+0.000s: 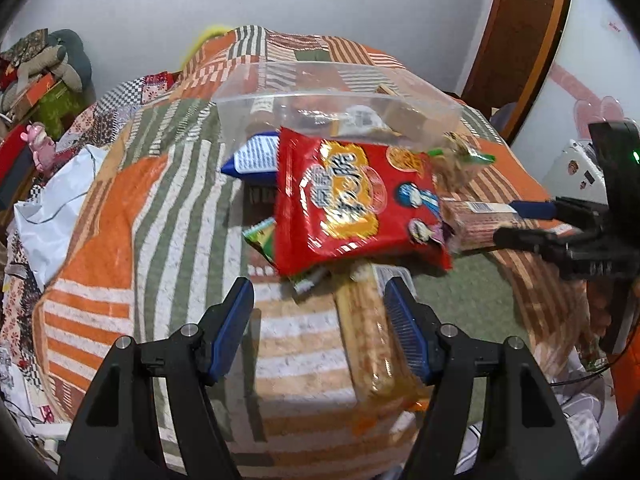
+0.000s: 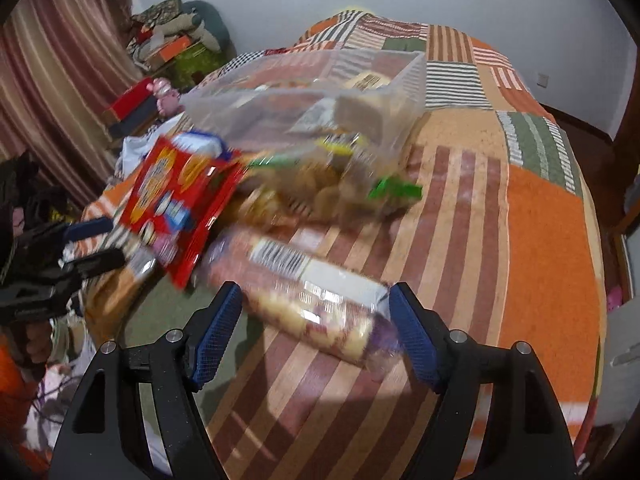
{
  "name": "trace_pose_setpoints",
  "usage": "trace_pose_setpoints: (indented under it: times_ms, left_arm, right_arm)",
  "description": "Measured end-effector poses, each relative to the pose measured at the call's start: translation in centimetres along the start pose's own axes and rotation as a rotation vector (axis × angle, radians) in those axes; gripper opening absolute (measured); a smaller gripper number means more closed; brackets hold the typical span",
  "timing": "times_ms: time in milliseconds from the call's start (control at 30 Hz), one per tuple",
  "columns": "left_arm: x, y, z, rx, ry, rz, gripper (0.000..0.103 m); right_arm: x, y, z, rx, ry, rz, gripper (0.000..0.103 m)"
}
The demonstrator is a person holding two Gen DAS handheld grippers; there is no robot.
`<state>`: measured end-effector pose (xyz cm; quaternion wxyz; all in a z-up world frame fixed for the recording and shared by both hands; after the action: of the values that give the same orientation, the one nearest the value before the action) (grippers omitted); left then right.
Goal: Organize snacks
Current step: 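Return to the pile and grasp the long bread-stick pack with the left tool, then lift the bread-stick pack with the left tool while the right tool grasps the long wafer roll pack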
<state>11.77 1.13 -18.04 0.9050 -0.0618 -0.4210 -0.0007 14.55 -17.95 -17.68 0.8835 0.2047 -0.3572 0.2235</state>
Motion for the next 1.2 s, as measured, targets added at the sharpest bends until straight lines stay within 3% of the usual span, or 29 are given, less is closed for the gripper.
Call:
trace_pose_setpoints:
  times_ms: [300,600,733,800,1000,1200]
  left_arm:
    - [-1.2,-1.6,0.4,-0.047,0.012,0.007,0.068]
    - [-2.4,-2.5,-1.0,-0.076,0.029,0.027,0.067]
    - [-2.6,-2.5,-0.9,-0.070,0.007,0.024,0.055]
    - [-2.7,-2.4,-0.5,-0.076,0.001,0.020,0.045]
    - [-3.1,-1.4,0.4,-0.070,-0.005,0.028,0.036]
    - [-3.6,-0.6,1.3,-0.072,-0.025,0.047,0.028]
  right_arm:
    - [-0.1,1.9,1.3,-0.012,-0.045,0.075,0.075]
    - [1.2,2.0,-2.6,0.018,-0.012,0.101,0.075]
    - [0.5,2.1,-2.8,0.022,0.006,0.083,0.072]
    - [0.0,2.3,-2.2,0.007,0.000,0.089,0.063]
    - [-1.2,3.2,0.2,0.071,0.026,0.059,0.055]
    - [-0.9,3.9,0.6,0.046,-0.030,0.065,0.055]
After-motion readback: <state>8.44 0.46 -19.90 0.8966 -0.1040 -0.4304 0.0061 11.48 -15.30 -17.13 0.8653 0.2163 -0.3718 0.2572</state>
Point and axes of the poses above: each gripper's, at about its wrist camera, not at the fingertips, and z roughly against the way its jaws point, y to its left, x to its top, the point moved 4 cm from there along -z, roughly the way its jaws point, and after that the axes turned 13 degrees about -y, right-handed, at the moved point
